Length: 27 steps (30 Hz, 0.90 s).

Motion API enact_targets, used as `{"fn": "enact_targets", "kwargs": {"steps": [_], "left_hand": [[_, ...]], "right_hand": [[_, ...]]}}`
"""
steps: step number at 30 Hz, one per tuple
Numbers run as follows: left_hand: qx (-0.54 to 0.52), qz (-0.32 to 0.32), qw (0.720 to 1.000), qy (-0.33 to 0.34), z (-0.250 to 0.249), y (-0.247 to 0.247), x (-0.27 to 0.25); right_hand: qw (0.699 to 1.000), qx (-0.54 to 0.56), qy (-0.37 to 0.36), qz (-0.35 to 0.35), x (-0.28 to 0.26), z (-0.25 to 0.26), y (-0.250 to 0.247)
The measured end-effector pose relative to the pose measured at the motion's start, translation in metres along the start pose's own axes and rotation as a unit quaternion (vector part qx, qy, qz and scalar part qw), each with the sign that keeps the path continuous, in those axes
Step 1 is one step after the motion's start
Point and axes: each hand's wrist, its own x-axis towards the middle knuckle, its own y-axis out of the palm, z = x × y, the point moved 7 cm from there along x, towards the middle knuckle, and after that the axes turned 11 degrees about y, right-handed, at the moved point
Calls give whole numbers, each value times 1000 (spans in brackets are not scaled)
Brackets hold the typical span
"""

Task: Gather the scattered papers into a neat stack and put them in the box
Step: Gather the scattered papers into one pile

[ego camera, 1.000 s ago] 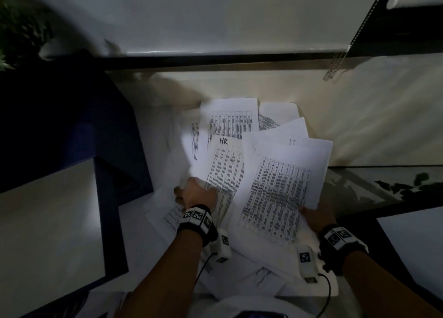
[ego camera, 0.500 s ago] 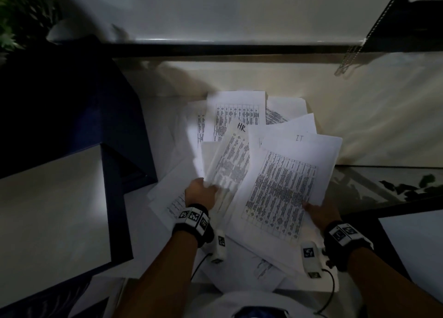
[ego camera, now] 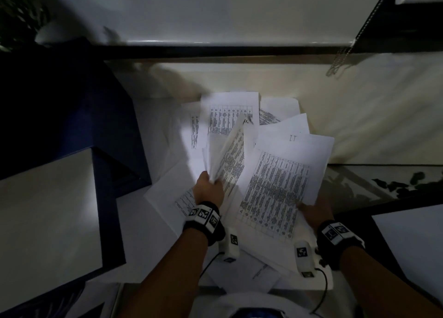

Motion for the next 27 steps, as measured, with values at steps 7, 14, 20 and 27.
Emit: {"fn": "enact_targets", "kwargs": {"steps": [7, 14, 20, 27], "left_hand": [[-20, -83, 995, 60, -12, -41, 22], [29, -137, 981, 131, -93, -98, 23], [-161, -264, 912, 270, -181, -184, 41], [68, 120, 986, 88, -86, -23, 65]], "right_hand": [[1000, -5, 5, 4, -1, 1, 1], [1000, -19, 17, 15, -1, 2, 5], [997, -67, 12, 24, -6, 10, 3], [999, -2, -39, 37, -20, 28, -7]]}}
